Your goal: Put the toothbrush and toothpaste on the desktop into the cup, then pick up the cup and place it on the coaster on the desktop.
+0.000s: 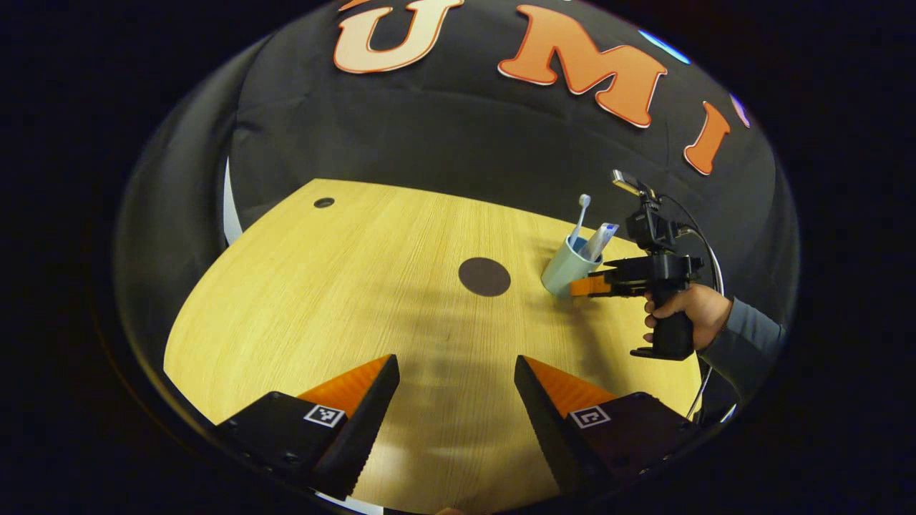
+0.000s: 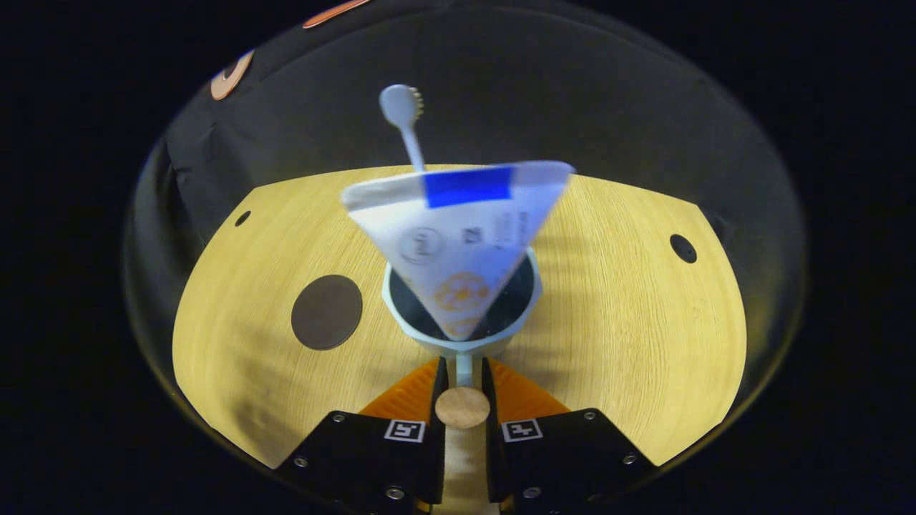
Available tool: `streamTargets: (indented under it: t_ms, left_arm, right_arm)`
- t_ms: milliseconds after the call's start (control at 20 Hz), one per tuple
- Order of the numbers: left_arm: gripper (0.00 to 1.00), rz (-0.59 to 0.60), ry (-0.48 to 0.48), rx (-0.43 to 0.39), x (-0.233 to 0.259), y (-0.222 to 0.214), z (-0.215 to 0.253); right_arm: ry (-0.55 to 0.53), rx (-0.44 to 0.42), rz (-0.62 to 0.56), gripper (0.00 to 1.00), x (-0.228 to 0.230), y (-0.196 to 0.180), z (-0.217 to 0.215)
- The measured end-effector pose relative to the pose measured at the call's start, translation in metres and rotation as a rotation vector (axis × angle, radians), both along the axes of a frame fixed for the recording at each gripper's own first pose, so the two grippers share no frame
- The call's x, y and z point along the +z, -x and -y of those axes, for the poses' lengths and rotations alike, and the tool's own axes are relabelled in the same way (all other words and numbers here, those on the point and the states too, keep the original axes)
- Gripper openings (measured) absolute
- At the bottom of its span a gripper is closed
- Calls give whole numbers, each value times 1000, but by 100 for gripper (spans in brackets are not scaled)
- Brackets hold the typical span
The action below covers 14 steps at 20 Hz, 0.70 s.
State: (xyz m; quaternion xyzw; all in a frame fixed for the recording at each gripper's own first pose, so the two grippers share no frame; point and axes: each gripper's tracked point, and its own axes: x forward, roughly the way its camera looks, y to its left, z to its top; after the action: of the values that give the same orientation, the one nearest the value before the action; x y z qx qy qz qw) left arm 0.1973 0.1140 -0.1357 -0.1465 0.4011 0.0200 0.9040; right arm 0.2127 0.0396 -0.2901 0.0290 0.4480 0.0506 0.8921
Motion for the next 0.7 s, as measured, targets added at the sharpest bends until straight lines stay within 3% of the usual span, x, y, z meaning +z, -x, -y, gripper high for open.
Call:
streamTargets:
  t_ms: [400, 450, 500, 700]
  left_arm:
    - [98, -99, -28, -40, -24, 5, 1]
    - [98, -114, -27, -49, -28, 5, 3]
    - [98, -125, -27, -57, -33, 7, 6]
    - [98, -161, -21, -85, -51, 12, 18]
  right_arm:
    - [-15, 15, -10, 18, 6, -3, 0]
    - [-7, 28, 1, 13, 6, -4, -1]
    - [1, 41, 12, 18, 8, -5, -1]
    - [-4, 85, 47, 17, 9, -10, -4]
